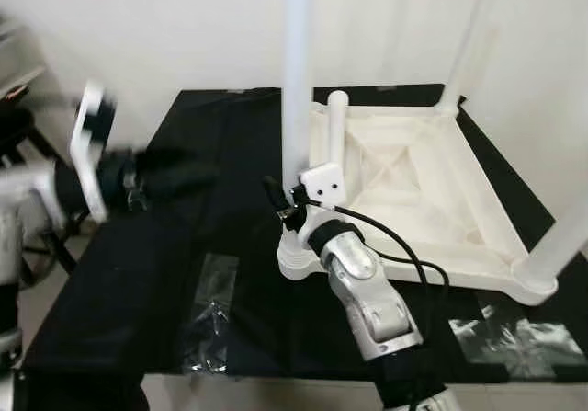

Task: Building children table

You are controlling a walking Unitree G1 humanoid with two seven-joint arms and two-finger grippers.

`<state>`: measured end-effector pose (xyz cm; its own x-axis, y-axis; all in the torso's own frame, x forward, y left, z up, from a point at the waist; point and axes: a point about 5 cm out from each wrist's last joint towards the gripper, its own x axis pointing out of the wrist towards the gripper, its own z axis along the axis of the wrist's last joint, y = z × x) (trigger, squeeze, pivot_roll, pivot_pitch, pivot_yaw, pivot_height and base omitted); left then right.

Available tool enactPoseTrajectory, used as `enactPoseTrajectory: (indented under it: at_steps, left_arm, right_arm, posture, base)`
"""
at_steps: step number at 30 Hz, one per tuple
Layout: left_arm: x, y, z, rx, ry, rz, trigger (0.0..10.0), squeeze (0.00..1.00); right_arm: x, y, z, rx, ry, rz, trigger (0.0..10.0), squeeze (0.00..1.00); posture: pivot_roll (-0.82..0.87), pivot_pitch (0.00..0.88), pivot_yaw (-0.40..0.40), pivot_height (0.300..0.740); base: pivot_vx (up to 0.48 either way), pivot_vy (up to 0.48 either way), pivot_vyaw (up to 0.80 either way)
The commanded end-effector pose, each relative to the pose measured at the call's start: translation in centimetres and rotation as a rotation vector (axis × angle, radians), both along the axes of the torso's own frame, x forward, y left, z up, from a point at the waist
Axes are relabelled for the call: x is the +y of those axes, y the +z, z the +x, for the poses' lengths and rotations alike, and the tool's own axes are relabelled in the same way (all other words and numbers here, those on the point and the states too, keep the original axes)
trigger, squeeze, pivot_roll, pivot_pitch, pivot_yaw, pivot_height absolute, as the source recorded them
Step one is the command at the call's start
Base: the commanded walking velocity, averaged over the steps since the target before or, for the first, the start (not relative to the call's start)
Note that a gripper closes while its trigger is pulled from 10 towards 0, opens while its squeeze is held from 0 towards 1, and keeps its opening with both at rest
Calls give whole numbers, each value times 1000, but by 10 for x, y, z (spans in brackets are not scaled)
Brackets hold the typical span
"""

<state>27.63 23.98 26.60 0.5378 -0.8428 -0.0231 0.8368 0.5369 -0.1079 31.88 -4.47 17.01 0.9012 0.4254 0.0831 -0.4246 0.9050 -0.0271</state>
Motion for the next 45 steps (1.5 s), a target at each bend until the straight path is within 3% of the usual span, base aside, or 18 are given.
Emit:
enactPoseTrajectory:
  at_steps: [1,8,9,10,14,21,22,24,25,32,33,35,36,41,42,43,44,45]
  left_arm:
    - [5,-17,-7,-1,104,49,10000,0]
    - [-7,-61,-19,10,196,155,10000,0]
    - [-20,-77,-24,-4,215,148,10000,0]
    - [-34,-89,-29,-15,230,128,10000,0]
    - [-63,-117,-38,-35,265,120,10000,0]
    - [-75,-139,-47,-58,257,212,10000,0]
    - [-75,-145,-50,-71,290,218,10000,0]
    - [-75,-149,-52,-84,313,222,10000,0]
    - [-76,-153,-55,-93,331,214,10000,0]
    - [-84,-165,-68,-127,356,229,10000,0]
    - [-83,-166,-68,-122,367,228,8549,0]
    - [-81,-168,-69,-113,380,233,8549,0]
    - [-80,-169,-69,-110,387,239,0,0]
    - [-76,-176,-74,-96,426,256,0,0]
    - [-73,-179,-75,-102,448,276,0,0]
    - [-73,-179,-75,-102,448,276,0,0]
    - [-70,-181,-76,-109,468,301,0,0]
    - [-68,-182,-77,-112,479,311,0,0]
  right_arm:
    - [-4,-46,2,292,-58,16,10000,1000]
    - [-3,-18,5,176,184,104,10000,1000]
    - [-9,-5,8,110,322,97,10000,208]
    - [-17,6,12,49,437,57,10000,0]
    - [-36,17,21,-10,656,-81,10000,0]
    - [-41,15,31,24,740,-148,10000,0]
    - [-41,18,35,43,770,-135,4980,0]
    - [-42,20,38,56,795,-126,4980,0]
    - [-42,22,41,70,822,-115,0,0]
    - [-49,20,49,115,855,-122,0,0]
    - [-52,17,50,123,851,-126,0,0]
    - [-55,15,49,129,843,-129,0,0]
    - [-57,13,49,132,840,-130,0,0]
    - [-83,-21,34,177,721,-182,0,0]
    - [-84,-39,32,237,528,-146,0,0]
    - [-84,-39,32,237,528,-146,0,0]
    - [-84,-59,30,298,101,-50,0,0]
    - [-67,-92,-11,434,38,-54,0,0]
  posture:
    - [118,95,5,740]
    - [121,86,0,740]
    - [118,83,-3,740]
    - [118,80,-9,740]
    - [119,72,-22,740]
    - [125,70,-33,740]
    - [128,68,-39,740]
    - [131,68,-44,740]
    - [137,69,-52,740]
    - [136,72,-63,740]
    - [135,72,-64,740]
    - [130,74,-63,740]
    - [130,74,-63,740]
    - [87,84,-65,740]
    - [75,83,-73,740]
    - [75,83,-73,740]
    - [71,84,-73,740]
    - [62,100,-54,740]
  base:
    - [0,0,0]
    - [0,0,0]
    - [0,0,0]
    - [0,0,0]
    - [0,0,0]
    - [0,0,0]
    - [0,0,0]
    - [0,0,0]
    - [0,0,0]
    - [0,0,0]
    - [0,0,0]
    - [0,0,0]
    - [0,0,0]
    - [0,0,0]
    - [0,0,0]
    - [0,0,0]
    - [0,0,0]
    - [0,0,0]
